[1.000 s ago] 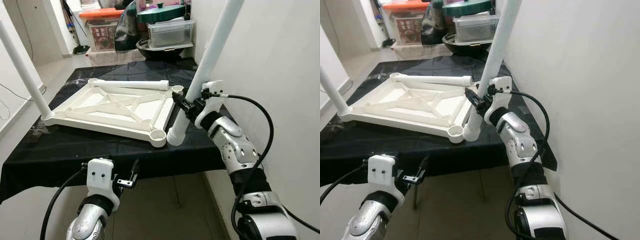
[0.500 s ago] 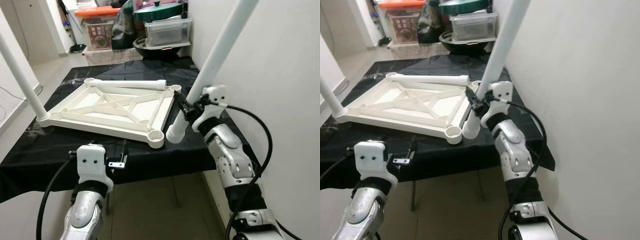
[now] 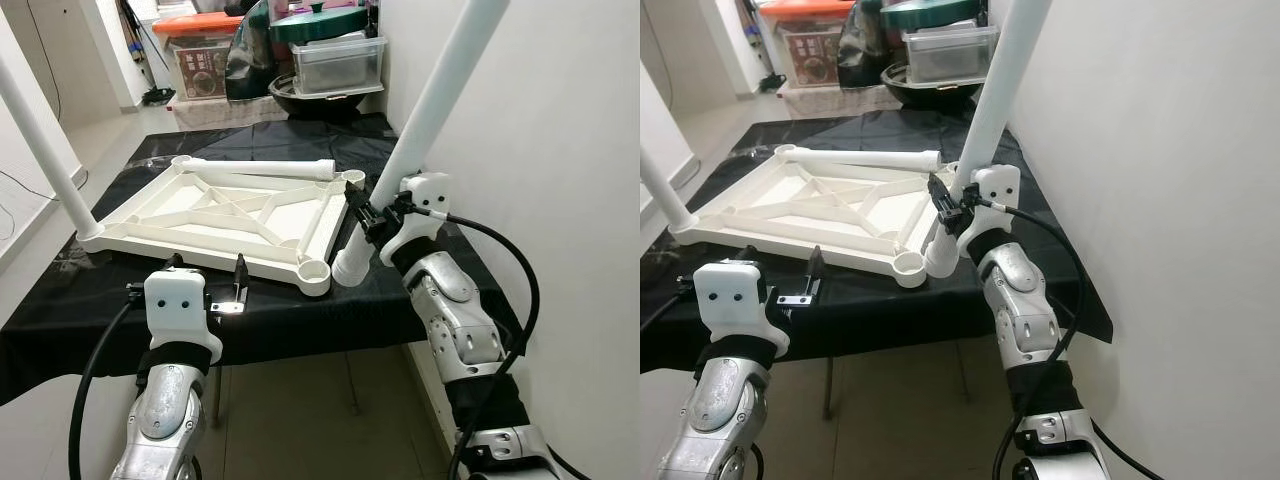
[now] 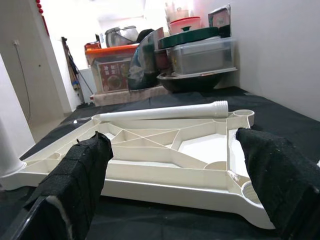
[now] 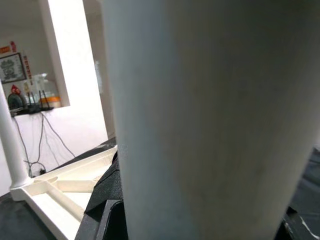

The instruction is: Building children table

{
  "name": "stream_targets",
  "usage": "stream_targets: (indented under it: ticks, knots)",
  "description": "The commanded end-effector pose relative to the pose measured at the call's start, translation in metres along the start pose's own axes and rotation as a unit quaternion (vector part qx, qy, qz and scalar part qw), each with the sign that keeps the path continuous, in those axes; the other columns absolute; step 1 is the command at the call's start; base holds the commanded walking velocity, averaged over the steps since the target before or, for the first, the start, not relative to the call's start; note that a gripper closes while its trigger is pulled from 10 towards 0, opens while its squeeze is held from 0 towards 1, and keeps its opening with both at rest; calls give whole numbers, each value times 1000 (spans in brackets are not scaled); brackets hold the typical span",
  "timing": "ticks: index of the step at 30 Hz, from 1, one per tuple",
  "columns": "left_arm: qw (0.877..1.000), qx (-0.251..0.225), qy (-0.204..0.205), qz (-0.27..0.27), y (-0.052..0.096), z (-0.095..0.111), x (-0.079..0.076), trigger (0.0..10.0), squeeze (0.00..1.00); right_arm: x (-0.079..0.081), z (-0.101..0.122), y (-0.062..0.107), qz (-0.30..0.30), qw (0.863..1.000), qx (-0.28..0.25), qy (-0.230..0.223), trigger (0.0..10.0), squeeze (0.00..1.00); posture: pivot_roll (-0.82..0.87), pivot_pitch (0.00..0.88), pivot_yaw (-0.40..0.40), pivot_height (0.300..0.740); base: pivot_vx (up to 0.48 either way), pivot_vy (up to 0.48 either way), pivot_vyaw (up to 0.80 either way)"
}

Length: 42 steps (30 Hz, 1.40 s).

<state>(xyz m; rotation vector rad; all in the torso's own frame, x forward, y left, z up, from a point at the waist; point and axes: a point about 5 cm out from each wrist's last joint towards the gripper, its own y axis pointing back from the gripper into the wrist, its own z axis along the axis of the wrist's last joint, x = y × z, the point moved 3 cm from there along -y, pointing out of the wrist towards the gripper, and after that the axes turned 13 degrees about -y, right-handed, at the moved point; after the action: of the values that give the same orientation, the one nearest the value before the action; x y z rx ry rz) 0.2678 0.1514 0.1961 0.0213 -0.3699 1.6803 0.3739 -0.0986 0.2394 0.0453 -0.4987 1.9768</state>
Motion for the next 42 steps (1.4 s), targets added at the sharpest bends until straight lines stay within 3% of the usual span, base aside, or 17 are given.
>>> stream_targets:
  ticks: [1,25,42]
  knots:
    - [1000,2,-12,9,-1,0,3,10000,0,7,7,-2,9,1000,-18,4,10000,0,-81,0,33,740,0,0,0]
    - [1000,-5,-22,2,-3,4,2,10000,0,11,7,-3,12,1000,-21,3,10000,0,-56,0,47,740,0,0,0]
    - [1000,-9,-26,-4,-4,6,-2,10000,0,12,6,-4,13,1000,-20,6,10000,0,-42,0,41,740,262,0,0]
